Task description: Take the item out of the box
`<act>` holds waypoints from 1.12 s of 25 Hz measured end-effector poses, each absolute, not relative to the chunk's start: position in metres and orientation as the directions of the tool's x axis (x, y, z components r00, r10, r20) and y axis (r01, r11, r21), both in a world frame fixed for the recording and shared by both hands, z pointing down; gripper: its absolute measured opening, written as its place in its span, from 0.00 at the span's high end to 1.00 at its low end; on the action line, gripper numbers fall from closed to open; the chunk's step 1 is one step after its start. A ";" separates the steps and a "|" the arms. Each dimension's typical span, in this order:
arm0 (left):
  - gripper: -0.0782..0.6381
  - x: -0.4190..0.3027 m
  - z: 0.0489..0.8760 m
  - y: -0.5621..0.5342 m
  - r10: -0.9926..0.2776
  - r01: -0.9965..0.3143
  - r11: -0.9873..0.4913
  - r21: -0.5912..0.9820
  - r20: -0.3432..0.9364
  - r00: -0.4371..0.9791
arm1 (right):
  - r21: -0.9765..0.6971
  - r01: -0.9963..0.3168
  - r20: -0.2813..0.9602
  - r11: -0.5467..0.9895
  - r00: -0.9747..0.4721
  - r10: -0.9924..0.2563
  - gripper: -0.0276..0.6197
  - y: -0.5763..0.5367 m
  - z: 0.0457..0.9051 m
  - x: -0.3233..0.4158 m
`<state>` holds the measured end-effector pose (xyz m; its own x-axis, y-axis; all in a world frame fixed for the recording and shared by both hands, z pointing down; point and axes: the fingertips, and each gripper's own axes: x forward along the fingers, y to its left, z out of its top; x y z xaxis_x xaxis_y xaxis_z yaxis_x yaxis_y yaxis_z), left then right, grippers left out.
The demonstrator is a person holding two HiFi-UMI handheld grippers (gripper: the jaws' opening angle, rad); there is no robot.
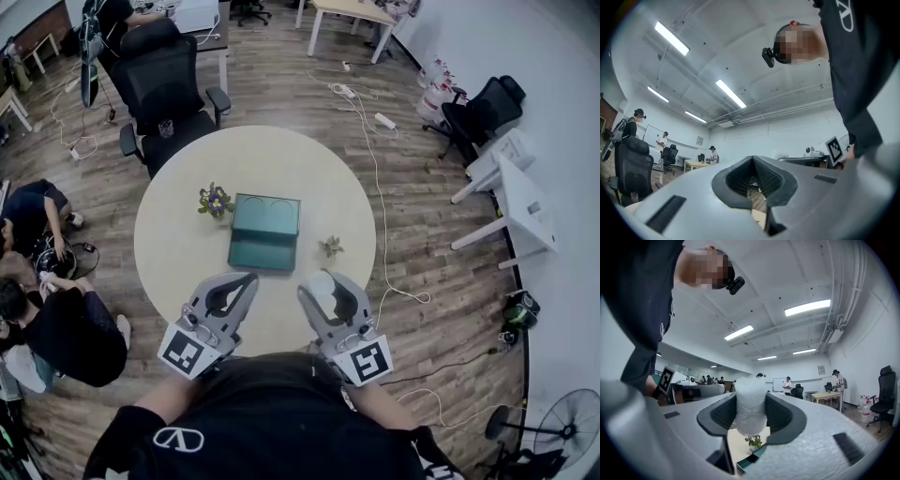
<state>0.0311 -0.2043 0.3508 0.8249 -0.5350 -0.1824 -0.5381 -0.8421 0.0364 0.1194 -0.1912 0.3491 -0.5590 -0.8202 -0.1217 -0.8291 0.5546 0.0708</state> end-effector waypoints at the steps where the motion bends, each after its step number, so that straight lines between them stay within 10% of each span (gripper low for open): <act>1: 0.88 0.030 0.353 -0.203 -0.540 -0.542 -0.839 0.040 -0.180 0.822 | 0.064 -0.829 -0.122 0.556 -0.559 -0.820 0.68 -0.192 0.351 0.120; 28: 0.88 0.018 0.365 -0.209 -0.589 -0.586 -0.807 0.073 -0.170 0.790 | 0.057 -0.821 -0.110 0.568 -0.571 -0.814 0.69 -0.204 0.357 0.113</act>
<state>0.0176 -0.2093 0.3646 0.7901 -0.5889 -0.1700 -0.5858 -0.8071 0.0731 0.1128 -0.2044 0.3574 -0.5707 -0.8137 -0.1102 -0.8210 0.5681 0.0569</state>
